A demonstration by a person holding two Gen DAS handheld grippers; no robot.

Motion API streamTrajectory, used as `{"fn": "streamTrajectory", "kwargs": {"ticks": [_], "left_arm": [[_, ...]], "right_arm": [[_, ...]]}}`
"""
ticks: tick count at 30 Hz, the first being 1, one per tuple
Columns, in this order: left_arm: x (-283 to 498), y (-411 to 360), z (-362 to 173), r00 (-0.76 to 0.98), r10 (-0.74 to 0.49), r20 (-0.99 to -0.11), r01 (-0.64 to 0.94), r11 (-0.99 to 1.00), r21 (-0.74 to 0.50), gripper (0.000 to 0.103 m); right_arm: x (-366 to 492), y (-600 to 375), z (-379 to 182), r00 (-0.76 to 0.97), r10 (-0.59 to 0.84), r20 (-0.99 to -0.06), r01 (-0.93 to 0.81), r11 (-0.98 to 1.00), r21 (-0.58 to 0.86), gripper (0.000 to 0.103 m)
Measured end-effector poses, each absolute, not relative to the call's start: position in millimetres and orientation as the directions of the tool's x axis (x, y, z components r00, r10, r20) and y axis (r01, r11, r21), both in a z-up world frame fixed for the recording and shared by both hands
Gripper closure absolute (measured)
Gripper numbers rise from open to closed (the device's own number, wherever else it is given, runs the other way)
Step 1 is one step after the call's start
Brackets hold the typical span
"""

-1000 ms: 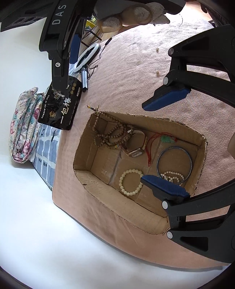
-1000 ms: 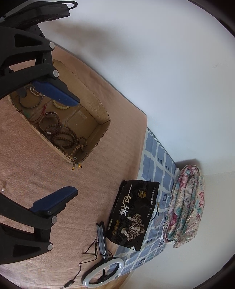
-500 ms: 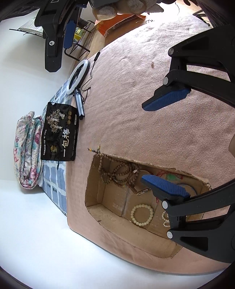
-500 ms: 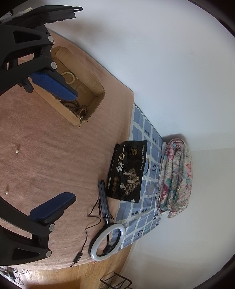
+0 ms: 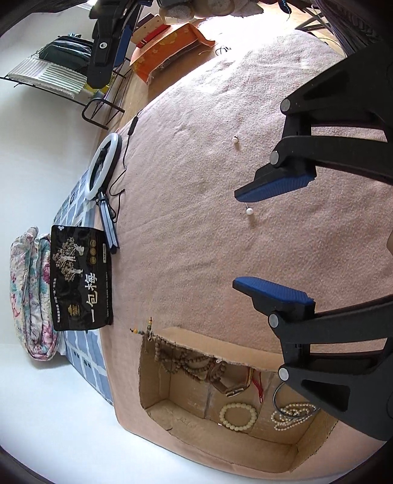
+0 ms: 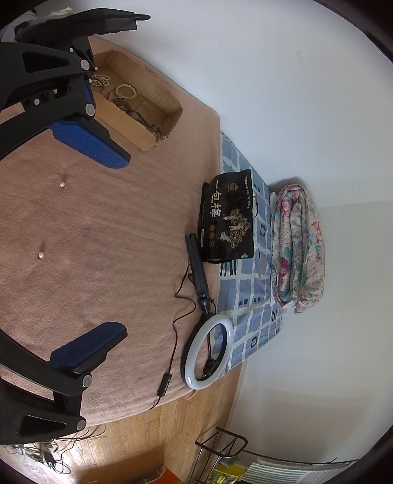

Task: Organize jewelry
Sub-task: 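Move both open tools back toward the small white pearls on the blanket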

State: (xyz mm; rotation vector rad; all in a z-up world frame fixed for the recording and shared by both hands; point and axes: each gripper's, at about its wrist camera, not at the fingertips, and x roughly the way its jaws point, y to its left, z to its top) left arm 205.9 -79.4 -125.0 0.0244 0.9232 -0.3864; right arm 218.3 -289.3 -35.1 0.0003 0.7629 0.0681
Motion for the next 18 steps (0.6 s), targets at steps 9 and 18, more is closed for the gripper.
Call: {"fn": "streamTrajectory", "kwargs": {"ticks": [9, 18], "left_arm": [[204, -102, -142, 0.500, -0.327, -0.802, 0.376, 0.916, -0.139, 0.054], [205, -116, -157, 0.481, -0.316, -0.818, 0.387, 0.913, -0.126, 0.054]], "right_arm": [[199, -318, -67, 0.704, 0.045, -0.709, -0.055, 0.998, 0.009, 0.000], [187, -323, -103, 0.676, 0.036, -0.736, -0.070, 0.997, -0.015, 0.002]]}}
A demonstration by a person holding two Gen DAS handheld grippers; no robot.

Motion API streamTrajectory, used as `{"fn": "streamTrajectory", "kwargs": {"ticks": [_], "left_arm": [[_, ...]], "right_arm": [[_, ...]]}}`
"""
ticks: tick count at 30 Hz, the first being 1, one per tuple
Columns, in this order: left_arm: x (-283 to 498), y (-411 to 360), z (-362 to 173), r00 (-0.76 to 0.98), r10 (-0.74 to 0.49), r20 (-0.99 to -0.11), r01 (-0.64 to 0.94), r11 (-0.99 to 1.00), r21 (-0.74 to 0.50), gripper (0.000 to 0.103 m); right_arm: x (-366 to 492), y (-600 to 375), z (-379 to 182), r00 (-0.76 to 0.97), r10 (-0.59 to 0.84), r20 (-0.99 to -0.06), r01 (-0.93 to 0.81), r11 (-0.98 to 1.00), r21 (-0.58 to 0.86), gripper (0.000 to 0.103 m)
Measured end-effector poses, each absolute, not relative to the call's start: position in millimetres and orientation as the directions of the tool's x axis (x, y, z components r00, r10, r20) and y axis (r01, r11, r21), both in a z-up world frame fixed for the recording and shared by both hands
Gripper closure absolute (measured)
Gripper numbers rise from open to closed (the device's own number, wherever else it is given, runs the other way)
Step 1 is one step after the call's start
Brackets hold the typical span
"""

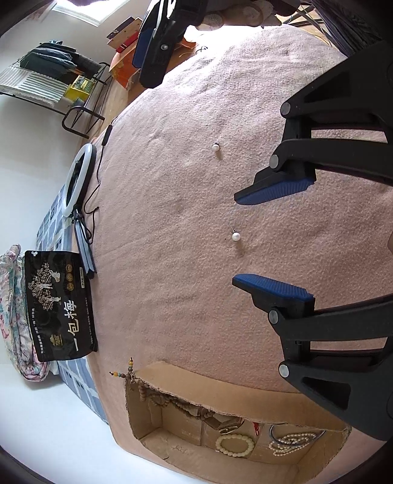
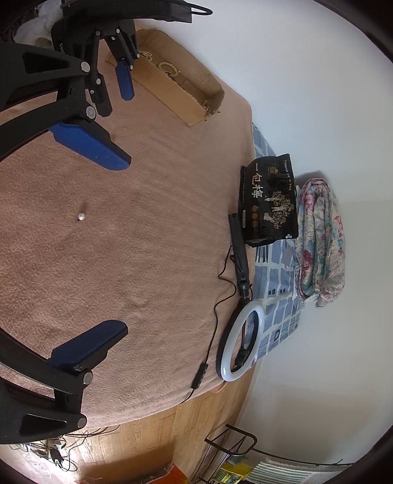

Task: Organize jewelry
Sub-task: 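Move both open tools back toward the small white pearls on the blanket, then close left tool on one white pearl while right tool grasps another pearl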

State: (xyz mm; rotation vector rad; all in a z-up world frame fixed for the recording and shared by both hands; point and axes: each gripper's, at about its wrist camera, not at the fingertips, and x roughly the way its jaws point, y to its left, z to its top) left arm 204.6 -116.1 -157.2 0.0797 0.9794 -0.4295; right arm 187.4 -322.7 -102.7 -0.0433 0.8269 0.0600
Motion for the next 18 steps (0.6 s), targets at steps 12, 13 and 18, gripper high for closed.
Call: {"fn": "streamTrajectory", "kwargs": {"ticks": [12, 13, 18], "left_arm": [[210, -121, -168, 0.486, -0.291, -0.824, 0.382, 0.919, -0.099, 0.054], [210, -121, -169, 0.486, -0.289, -0.825, 0.382, 0.919, -0.097, 0.054], [207, -119, -181, 0.496, -0.271, -0.825, 0.381, 0.922, -0.074, 0.054]], "right_arm": [[186, -331, -144, 0.619, 0.070, -0.782, -0.092, 0.996, 0.017, 0.011], [186, -332, -148, 0.614, 0.075, -0.786, -0.097, 0.995, 0.019, 0.012], [187, -335, -166, 0.591, 0.091, -0.802, -0.109, 0.993, 0.033, 0.014]]}}
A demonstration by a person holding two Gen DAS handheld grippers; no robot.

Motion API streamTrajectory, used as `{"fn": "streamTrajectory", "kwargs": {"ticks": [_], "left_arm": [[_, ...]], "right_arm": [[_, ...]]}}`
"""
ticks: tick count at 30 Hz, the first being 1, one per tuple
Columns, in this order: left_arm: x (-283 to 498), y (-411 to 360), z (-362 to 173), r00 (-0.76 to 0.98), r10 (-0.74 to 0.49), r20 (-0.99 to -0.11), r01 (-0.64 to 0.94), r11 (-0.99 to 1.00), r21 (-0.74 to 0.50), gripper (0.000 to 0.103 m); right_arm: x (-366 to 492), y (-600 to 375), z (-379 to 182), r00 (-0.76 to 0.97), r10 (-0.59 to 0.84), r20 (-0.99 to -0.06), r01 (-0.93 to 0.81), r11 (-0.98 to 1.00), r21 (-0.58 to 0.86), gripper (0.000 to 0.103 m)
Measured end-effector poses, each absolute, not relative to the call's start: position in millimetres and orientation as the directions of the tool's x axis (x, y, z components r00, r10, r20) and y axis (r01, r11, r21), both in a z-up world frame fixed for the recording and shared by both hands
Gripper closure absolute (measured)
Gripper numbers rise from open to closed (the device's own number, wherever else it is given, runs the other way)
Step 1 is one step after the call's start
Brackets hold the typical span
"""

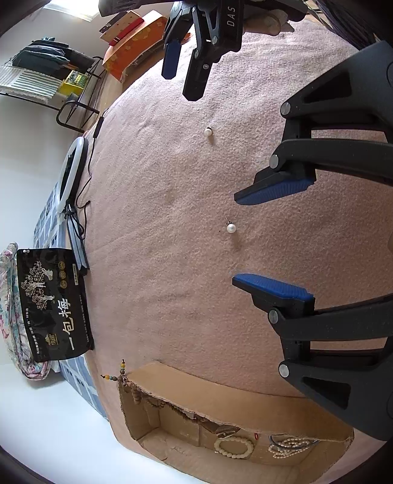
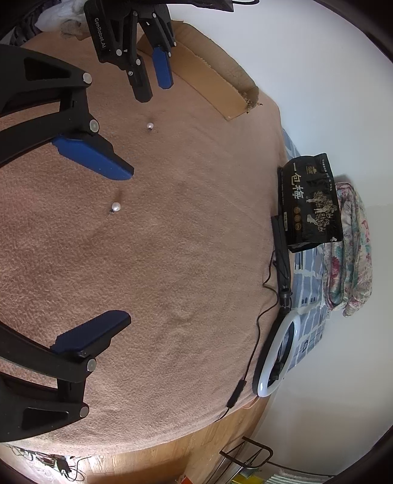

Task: Organize jewelry
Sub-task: 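Close left tool on one white pearl while right tool grasps another pearl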

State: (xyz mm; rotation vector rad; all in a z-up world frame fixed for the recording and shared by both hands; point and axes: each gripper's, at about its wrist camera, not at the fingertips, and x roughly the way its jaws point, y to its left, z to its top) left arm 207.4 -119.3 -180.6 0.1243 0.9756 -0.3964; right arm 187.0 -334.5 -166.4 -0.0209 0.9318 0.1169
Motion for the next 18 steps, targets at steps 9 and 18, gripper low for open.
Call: {"fn": "streamTrajectory", "kwargs": {"ticks": [9, 18], "left_arm": [[203, -119, -203, 0.458, -0.262, -0.849, 0.406, 0.912, -0.062, 0.064], [217, -126, -202, 0.451, -0.291, -0.844, 0.403, 0.910, -0.099, 0.064]], "right_arm": [[184, -324, -202, 0.503, 0.151, -0.851, -0.200, 0.978, 0.055, 0.027], [193, -310, -206, 0.497, 0.170, -0.851, -0.240, 0.969, 0.054, 0.050]]}}
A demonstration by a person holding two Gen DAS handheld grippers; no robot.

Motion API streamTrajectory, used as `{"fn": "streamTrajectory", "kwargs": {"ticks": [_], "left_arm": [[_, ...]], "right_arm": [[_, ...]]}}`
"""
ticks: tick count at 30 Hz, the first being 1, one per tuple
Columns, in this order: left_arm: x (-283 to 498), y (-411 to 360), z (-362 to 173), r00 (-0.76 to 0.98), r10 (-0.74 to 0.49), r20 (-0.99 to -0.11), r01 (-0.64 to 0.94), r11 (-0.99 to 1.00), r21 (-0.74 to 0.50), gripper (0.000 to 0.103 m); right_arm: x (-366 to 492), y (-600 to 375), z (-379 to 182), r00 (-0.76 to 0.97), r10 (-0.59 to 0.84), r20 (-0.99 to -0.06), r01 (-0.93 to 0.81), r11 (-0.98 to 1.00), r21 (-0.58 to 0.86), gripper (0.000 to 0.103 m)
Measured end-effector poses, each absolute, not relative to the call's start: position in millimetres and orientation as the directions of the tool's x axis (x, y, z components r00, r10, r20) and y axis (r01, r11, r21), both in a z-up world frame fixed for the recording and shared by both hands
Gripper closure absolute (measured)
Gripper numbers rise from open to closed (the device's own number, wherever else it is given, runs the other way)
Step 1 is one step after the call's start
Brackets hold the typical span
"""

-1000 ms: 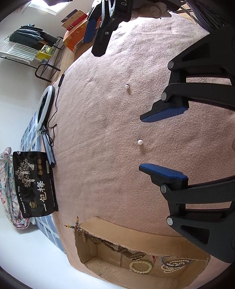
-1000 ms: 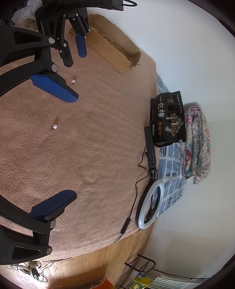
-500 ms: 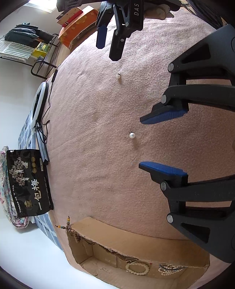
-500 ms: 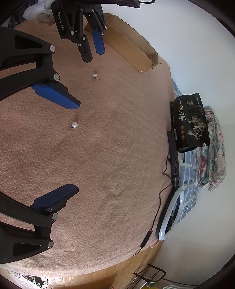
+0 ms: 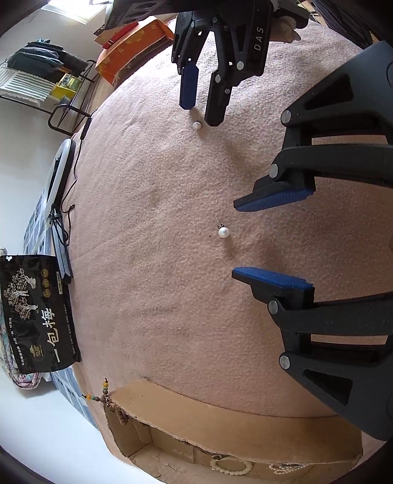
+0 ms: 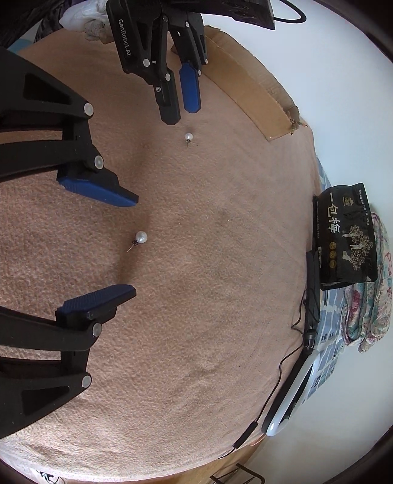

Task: Organize jewelry
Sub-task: 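Close left tool on one white pearl while right tool grasps another pearl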

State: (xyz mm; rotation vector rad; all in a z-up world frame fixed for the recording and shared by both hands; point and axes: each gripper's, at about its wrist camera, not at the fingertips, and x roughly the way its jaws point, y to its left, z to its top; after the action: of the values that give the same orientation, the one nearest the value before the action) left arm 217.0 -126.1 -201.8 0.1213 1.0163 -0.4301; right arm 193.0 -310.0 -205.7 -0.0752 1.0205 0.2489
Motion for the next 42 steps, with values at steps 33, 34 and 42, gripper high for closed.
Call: {"fn": "streamTrajectory", "kwargs": {"ticks": [33, 34, 42], "left_arm": [[231, -147, -213, 0.429, -0.288, -0.856, 0.455, 0.888, -0.070, 0.095], [231, -147, -213, 0.431, -0.287, -0.856, 0.454, 0.888, -0.070, 0.095], [229, -137, -200, 0.451, -0.298, -0.841, 0.438, 0.895, -0.082, 0.095]], "right_arm": [[206, -291, -213, 0.480, 0.161, -0.862, -0.285, 0.958, 0.020, 0.096], [205, -291, -213, 0.480, 0.161, -0.862, -0.284, 0.959, 0.020, 0.096], [201, -289, -200, 0.506, 0.162, -0.847, -0.284, 0.959, 0.013, 0.096]]}}
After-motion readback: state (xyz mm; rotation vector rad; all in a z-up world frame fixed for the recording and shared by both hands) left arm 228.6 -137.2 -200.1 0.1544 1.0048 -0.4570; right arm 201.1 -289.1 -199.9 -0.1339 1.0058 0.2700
